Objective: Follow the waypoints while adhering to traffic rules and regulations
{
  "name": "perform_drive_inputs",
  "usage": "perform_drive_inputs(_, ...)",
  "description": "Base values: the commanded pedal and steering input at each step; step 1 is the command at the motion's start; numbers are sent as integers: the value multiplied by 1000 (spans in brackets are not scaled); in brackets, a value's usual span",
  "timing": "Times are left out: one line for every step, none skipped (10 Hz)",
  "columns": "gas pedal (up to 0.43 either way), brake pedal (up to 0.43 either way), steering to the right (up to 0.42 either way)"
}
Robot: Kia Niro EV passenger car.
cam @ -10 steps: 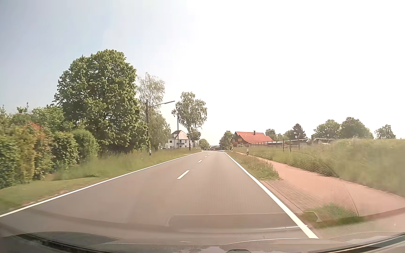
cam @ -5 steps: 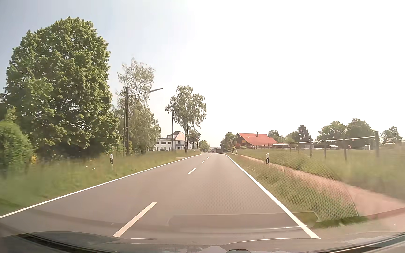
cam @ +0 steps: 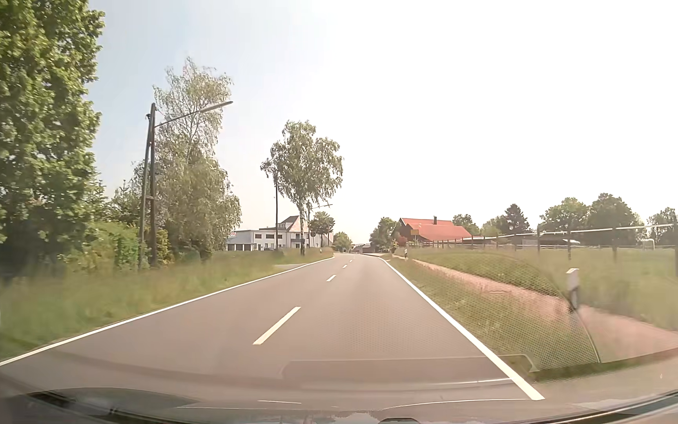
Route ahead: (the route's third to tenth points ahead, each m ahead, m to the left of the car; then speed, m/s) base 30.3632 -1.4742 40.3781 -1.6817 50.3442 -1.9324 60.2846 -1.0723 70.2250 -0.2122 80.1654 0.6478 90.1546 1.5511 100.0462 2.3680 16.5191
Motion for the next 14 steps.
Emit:
perform_drive_inputs(0, 0, 3)
perform_drive_inputs(0, 0, 3)
perform_drive_inputs(0, 0, 4)
perform_drive_inputs(0, 0, 4)
perform_drive_inputs(0, 0, 3)
perform_drive_inputs(0, 0, 3)
perform_drive_inputs(0, 0, 4)
perform_drive_inputs(0, 0, 3)
perform_drive_inputs(0, 0, 3)
perform_drive_inputs(0, 0, 4)
perform_drive_inputs(0, 0, 3)
perform_drive_inputs(0, 0, 3)
perform_drive_inputs(0, 0, 3)
perform_drive_inputs(0, 0, 3)
